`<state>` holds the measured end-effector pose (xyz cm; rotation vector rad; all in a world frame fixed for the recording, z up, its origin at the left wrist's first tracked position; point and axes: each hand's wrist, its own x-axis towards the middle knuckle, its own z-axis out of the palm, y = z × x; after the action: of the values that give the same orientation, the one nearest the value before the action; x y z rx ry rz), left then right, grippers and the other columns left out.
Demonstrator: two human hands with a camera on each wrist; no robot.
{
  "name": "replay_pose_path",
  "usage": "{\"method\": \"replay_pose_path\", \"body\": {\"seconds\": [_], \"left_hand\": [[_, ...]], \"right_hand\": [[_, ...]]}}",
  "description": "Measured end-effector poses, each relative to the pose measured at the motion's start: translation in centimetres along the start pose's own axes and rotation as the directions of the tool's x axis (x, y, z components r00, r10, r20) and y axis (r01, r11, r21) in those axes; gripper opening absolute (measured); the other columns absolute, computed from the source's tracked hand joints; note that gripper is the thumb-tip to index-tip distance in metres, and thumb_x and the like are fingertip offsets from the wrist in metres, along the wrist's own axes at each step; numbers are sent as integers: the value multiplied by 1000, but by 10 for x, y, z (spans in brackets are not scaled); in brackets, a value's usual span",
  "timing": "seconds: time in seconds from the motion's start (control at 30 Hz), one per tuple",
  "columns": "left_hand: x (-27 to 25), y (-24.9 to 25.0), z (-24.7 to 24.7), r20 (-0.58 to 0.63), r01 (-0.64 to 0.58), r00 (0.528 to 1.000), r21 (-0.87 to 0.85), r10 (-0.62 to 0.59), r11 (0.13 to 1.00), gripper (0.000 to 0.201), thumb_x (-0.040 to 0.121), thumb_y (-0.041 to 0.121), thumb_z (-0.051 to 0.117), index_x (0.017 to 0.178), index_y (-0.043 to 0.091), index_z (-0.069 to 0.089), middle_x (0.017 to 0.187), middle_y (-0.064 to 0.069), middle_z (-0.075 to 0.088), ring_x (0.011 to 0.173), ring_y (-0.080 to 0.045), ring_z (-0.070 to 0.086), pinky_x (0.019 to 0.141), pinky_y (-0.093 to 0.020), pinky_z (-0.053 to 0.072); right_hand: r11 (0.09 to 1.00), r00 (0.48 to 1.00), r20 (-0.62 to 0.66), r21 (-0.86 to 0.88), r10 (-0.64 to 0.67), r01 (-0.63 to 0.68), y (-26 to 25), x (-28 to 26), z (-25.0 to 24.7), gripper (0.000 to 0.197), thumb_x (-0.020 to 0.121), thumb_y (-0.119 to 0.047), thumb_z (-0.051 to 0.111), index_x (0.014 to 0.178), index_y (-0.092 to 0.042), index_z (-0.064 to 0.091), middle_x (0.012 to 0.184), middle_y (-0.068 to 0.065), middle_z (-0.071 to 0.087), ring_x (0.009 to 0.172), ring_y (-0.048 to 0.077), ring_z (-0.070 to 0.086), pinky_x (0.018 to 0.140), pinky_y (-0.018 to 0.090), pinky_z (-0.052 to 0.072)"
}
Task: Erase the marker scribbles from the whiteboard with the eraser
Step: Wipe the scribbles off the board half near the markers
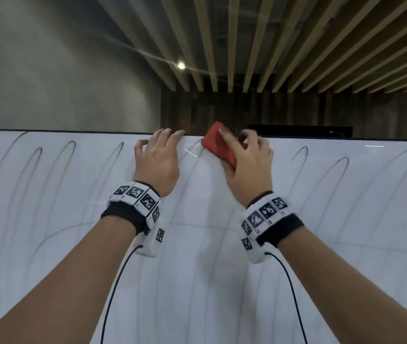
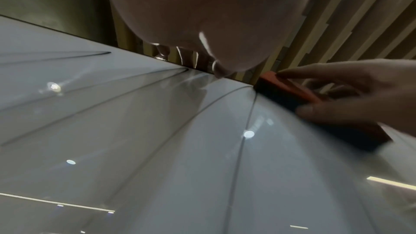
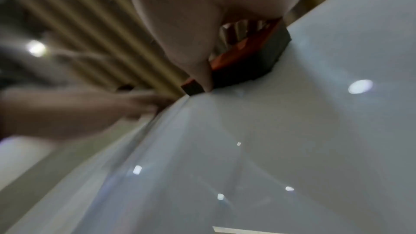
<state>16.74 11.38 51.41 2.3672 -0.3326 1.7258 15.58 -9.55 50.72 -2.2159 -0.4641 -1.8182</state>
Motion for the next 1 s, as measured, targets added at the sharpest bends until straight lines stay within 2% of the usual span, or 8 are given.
{"method": "replay_pose_path", "body": {"seconds": [0.13, 0.2, 0.33, 0.47, 0.67, 0.8, 0.9, 1.0], "left_hand": [[2, 0, -5, 51, 3, 999, 9, -3, 1000, 54, 98, 11, 43, 150, 26, 41, 151, -1, 44, 145, -20, 36, 112, -48, 22], [3, 2, -2, 58, 12, 998, 11, -12, 1000, 55, 97, 10, 44, 150, 26, 41, 152, -1, 43, 145, -20, 35, 112, -49, 23], [2, 2, 1, 53, 30, 998, 4, -30, 1000, 60, 93, 6, 46, 150, 26, 40, 152, 0, 43, 146, -19, 33, 112, -50, 24], [1, 1, -2, 60, 22, 998, -4, -22, 1000, 63, 93, 5, 44, 152, 27, 37, 153, 1, 40, 147, -18, 31, 112, -48, 21], [2, -3, -2, 85, 6, 996, -18, -4, 1000, 61, 95, 6, 42, 152, 28, 37, 153, 0, 41, 147, -18, 31, 112, -48, 23], [0, -2, 2, 39, 1, 999, -59, 2, 998, 48, 103, 24, 38, 151, 27, 40, 150, -1, 44, 146, -20, 33, 112, -51, 24], [-2, 2, 3, 31, 16, 999, -42, -15, 999, 48, 104, 37, 34, 150, 26, 40, 151, -3, 43, 147, -22, 32, 113, -52, 23], [-2, 5, 5, 55, 27, 998, -25, -26, 999, 51, 105, 45, 33, 151, 26, 38, 153, -3, 41, 149, -23, 30, 115, -52, 22]], "right_hand": [[866, 832, 248, 76, -497, 495, 5, -91, 19, 58, 85, -24, 70, 139, -36, 57, 127, 5, 55, 109, 31, 50, 95, 46, 41], [828, 775, 311, 78, -549, 555, 15, -75, 15, 58, 85, -25, 70, 140, -37, 57, 122, 6, 57, 106, 31, 52, 93, 44, 42], [981, 978, 90, -32, -189, 193, 16, 18, -3, 61, 86, -30, 69, 144, -37, 53, 122, 14, 55, 104, 38, 52, 89, 45, 42], [980, 977, 89, -33, -192, 196, -1, 1, 5, 58, 90, -27, 66, 145, -33, 51, 133, 15, 52, 115, 39, 49, 97, 51, 42], [762, 690, 381, 62, -615, 645, 20, -47, 8, 53, 88, -29, 53, 140, -37, 57, 124, 10, 57, 107, 35, 53, 94, 45, 41], [929, 924, 184, -96, -336, 357, 46, 16, -18, 60, 89, -33, 64, 147, -36, 49, 129, 13, 51, 112, 36, 48, 95, 45, 37], [972, 969, 94, -36, -229, 233, 38, -30, -7, 56, 89, -31, 64, 144, -32, 54, 126, 14, 54, 108, 39, 51, 92, 46, 39], [778, 715, 348, 79, -607, 623, 32, -136, 15, 55, 87, -25, 65, 140, -36, 56, 126, 9, 57, 110, 33, 54, 94, 45, 41]]}}
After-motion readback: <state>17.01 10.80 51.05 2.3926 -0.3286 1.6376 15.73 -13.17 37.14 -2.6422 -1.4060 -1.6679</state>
